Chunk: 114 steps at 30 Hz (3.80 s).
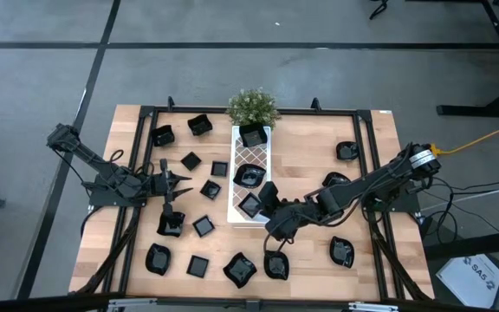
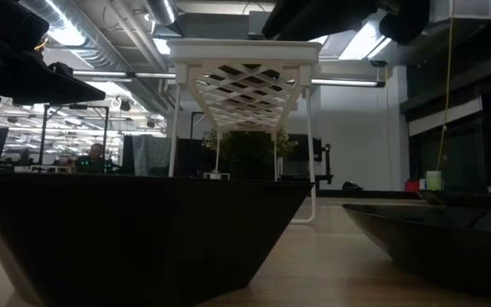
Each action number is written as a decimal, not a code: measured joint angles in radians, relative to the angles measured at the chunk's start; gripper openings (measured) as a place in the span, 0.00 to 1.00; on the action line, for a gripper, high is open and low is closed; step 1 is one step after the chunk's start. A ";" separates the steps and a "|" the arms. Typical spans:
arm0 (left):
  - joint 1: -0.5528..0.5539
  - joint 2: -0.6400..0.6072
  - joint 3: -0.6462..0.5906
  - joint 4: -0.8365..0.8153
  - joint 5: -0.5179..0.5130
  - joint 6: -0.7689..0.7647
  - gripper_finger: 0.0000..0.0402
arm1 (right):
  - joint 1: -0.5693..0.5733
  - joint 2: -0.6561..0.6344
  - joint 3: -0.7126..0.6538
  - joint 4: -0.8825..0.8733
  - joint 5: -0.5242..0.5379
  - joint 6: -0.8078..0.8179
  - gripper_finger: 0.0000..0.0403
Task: Pick & Place Mini shaped plates
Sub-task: Stack the leaf shape plate on top of the leaf shape plate on the shelf
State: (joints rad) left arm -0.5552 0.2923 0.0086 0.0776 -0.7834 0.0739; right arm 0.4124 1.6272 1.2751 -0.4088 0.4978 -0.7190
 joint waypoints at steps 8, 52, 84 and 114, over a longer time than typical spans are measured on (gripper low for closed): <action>0.000 0.000 0.000 0.000 0.000 0.000 0.36 | 0.086 0.000 0.000 -0.031 -0.001 0.200 0.30; 0.000 0.000 0.000 0.000 0.000 0.000 0.36 | 0.399 0.250 0.015 0.069 -0.108 1.191 0.30; 0.000 0.000 0.000 0.000 0.000 0.000 0.36 | 0.412 0.391 0.105 0.014 -0.124 1.238 0.38; 0.000 0.000 0.000 0.000 0.000 0.000 0.36 | 0.386 0.450 0.104 0.021 -0.106 1.276 0.38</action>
State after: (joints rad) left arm -0.5554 0.2922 0.0089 0.0776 -0.7834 0.0738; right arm 0.7986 2.0773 1.3788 -0.3876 0.3915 0.5573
